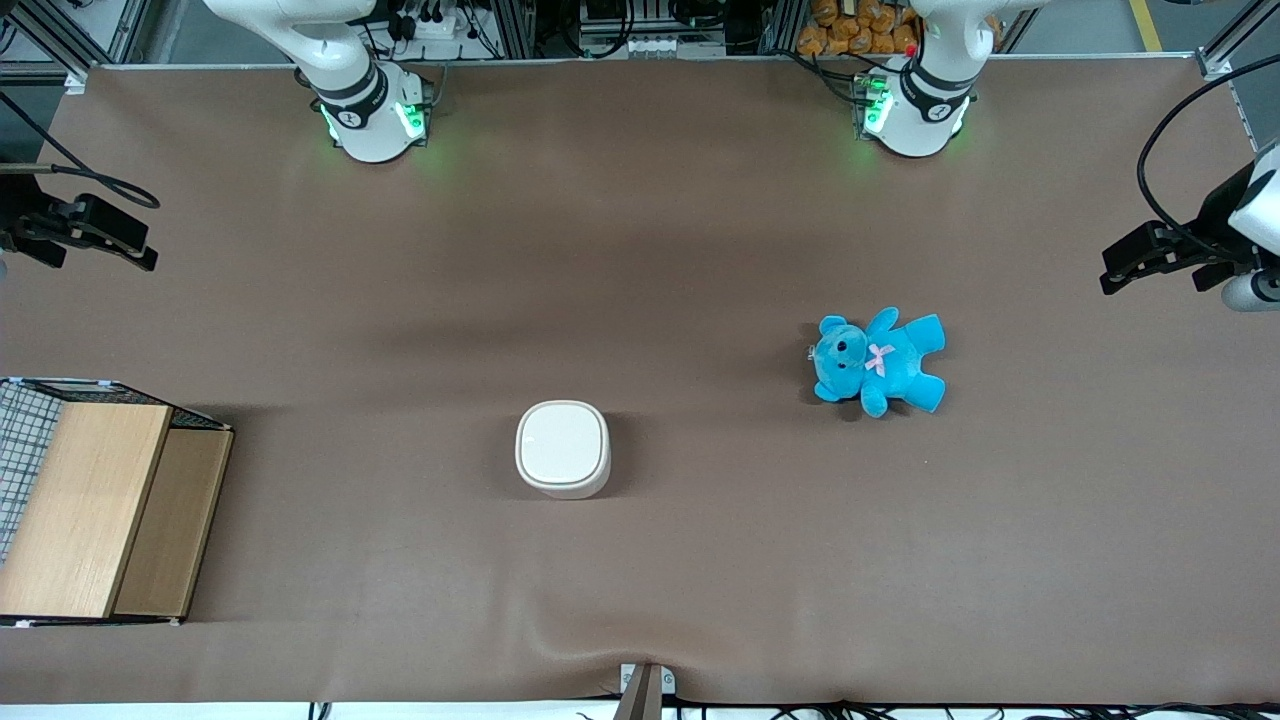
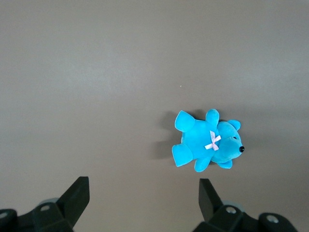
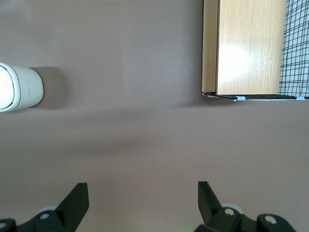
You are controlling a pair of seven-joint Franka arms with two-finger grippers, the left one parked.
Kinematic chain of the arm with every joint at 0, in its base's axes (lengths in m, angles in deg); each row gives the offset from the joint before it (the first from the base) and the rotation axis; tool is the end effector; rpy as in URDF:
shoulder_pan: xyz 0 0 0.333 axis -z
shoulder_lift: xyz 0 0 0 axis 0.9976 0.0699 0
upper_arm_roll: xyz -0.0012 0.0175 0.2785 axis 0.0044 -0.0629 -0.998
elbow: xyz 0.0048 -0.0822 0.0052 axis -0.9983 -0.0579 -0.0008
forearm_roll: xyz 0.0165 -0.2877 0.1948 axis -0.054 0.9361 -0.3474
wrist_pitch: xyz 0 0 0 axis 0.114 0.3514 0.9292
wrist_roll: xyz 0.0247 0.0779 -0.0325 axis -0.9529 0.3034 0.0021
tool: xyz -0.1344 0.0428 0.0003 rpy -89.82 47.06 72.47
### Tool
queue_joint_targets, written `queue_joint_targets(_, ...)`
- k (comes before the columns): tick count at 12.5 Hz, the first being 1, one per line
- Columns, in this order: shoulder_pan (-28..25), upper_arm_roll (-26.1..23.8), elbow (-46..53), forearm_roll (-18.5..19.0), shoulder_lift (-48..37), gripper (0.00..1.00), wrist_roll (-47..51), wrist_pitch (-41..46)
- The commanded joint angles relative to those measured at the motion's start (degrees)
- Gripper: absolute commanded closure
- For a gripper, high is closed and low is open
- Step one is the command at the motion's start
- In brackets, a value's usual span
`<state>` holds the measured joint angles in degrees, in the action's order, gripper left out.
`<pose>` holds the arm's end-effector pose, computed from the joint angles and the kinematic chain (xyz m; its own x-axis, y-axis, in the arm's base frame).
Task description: Open trash can with right arm
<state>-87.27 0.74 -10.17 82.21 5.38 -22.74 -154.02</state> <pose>0.5048 -0.0010 0.5763 0.9984 -0.0487 -0.0286 -0.0486 -0.9988 0.0014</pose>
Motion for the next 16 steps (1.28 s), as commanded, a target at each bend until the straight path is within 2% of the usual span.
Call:
queue_joint_targets(1, -0.4, 0.2, -0.8, 0.6, -0.7, 0.0, -0.7, -0.5)
queue_joint_targets(10, -1.9, -0.3, -0.9, 0.4, 0.5, 0.0, -1.0, -0.6)
queue_joint_targets(11, -2.2, -0.5, -0.8, -0.2, 1.1, 0.15, -0.4, -0.7)
queue_joint_targets(12, -2.4, -0.6, -0.8, -1.0, 1.4, 0.35, -0.2, -0.9)
queue_joint_targets(13, -2.8, -1.3, -0.7, -1.3, 2.6, 0.48, 0.3, -1.1)
queue_joint_targets(15, -2.6, -3.7, 1.4, -1.5, 6.0, 0.68, 5.2, -1.4)
queue_joint_targets(16, -2.6, -4.9, 3.5, -1.5, 8.4, 0.73, 6.4, -1.4)
